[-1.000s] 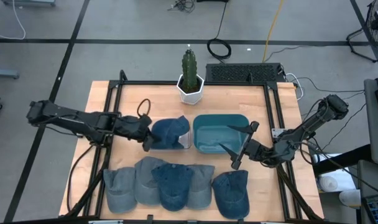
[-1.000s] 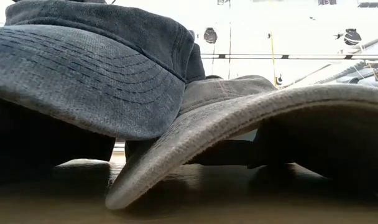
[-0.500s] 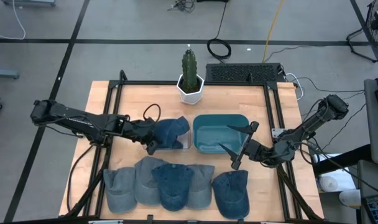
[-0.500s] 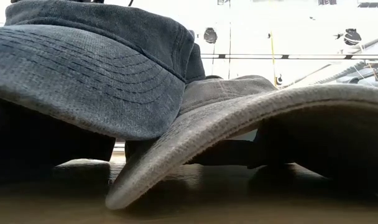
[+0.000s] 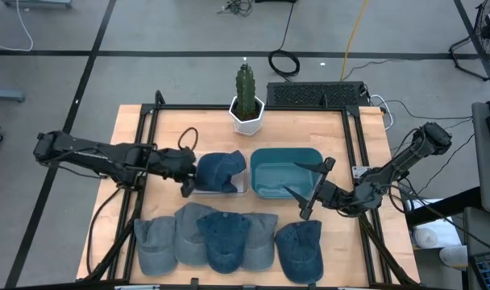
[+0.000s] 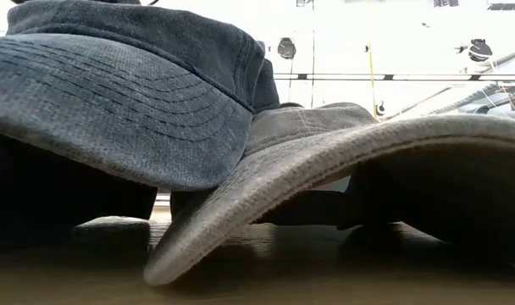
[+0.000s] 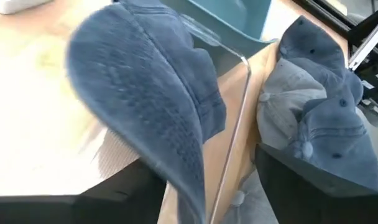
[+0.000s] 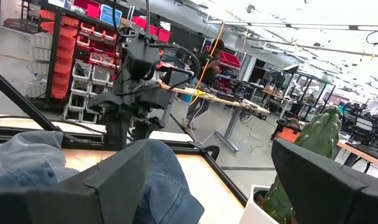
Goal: Pick & Place hat
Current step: Put the right blue cap into the transparent bin
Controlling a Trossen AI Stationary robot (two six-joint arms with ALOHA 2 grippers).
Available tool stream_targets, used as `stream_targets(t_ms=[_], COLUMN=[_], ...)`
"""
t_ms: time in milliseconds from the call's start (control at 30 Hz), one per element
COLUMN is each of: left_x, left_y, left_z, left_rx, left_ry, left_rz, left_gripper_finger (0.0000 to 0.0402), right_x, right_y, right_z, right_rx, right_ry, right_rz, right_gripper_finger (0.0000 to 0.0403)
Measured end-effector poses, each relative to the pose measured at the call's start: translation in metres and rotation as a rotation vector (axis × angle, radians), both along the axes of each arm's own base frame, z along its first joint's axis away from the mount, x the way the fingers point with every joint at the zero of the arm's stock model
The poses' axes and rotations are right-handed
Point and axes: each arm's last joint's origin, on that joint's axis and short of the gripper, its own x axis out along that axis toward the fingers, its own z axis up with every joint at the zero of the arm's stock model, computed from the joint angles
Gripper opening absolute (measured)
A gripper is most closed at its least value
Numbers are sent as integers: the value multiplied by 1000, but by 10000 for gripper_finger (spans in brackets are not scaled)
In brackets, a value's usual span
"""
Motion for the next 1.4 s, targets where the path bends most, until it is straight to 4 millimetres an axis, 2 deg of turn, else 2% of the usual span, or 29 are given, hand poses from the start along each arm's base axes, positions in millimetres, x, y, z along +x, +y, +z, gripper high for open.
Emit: stream_targets(t_ms=[267, 500, 600, 700, 767, 900, 933, 1067, 1167, 1267, 1400], left_x=[-25, -22, -12, -2, 5, 18, 23, 40, 50, 56, 63], left_y=[14, 23, 22, 18, 15, 18, 18, 20, 19, 13, 0], left_z=[9, 19, 23, 21, 14, -3, -8, -34, -43, -38, -19], left_rx=[130, 254, 269, 349, 398, 454, 462, 496, 542, 587, 642], left_ry=[1, -100, -160, -165, -118, -4, 24, 155, 166, 130, 81], left_rz=[176, 265, 196, 26, -24, 35, 41, 3, -98, -151, -227], left_gripper_finger=[255, 237, 227, 196, 153, 31, 17, 16, 8, 6, 28], right_x=[0, 0, 0, 0, 0, 0, 0, 0, 0, 0, 0], right_y=[0, 0, 0, 0, 0, 0, 0, 0, 0, 0, 0], right_z=[-1, -1, -1, -1, -1, -2, -2, -2, -2, -2, -2], right_rx=[0, 1, 0, 0, -2, -3, -3, -3, -3, -3, -4], right_ry=[7, 7, 7, 7, 10, 12, 12, 12, 12, 12, 12], right_rz=[1, 1, 2, 2, 2, 2, 2, 2, 2, 2, 1], right_gripper_finger=[325, 325, 325, 325, 325, 325, 325, 325, 325, 325, 325])
